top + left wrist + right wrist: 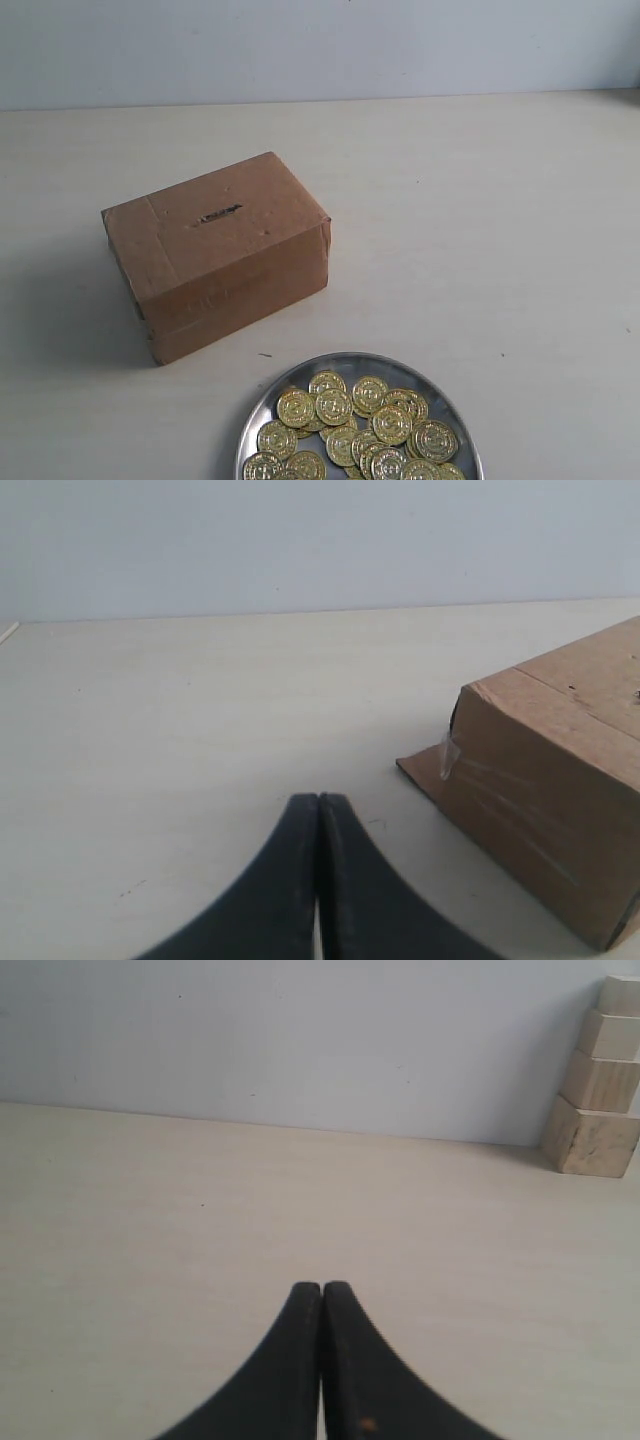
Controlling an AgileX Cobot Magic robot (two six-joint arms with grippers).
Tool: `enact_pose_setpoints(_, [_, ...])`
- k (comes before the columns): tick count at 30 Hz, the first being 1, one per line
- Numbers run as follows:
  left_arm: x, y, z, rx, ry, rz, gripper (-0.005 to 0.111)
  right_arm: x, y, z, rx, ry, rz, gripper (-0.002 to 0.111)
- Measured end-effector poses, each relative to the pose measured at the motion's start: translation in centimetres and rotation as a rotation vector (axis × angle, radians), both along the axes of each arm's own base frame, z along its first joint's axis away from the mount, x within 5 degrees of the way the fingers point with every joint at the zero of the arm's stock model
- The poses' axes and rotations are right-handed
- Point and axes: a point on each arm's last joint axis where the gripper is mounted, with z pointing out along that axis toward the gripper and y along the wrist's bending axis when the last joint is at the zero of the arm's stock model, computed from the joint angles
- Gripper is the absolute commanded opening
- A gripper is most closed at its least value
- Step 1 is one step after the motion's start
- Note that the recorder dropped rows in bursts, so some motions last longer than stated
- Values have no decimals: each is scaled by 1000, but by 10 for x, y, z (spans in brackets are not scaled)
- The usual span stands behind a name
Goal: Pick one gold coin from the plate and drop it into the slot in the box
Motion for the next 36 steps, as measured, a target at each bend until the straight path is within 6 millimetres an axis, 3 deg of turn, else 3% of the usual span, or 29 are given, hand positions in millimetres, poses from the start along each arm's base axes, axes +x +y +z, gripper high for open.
enact_pose_setpoints(36, [0, 0, -1, 2, 12, -3, 0, 0, 0, 0, 5, 0, 0, 0])
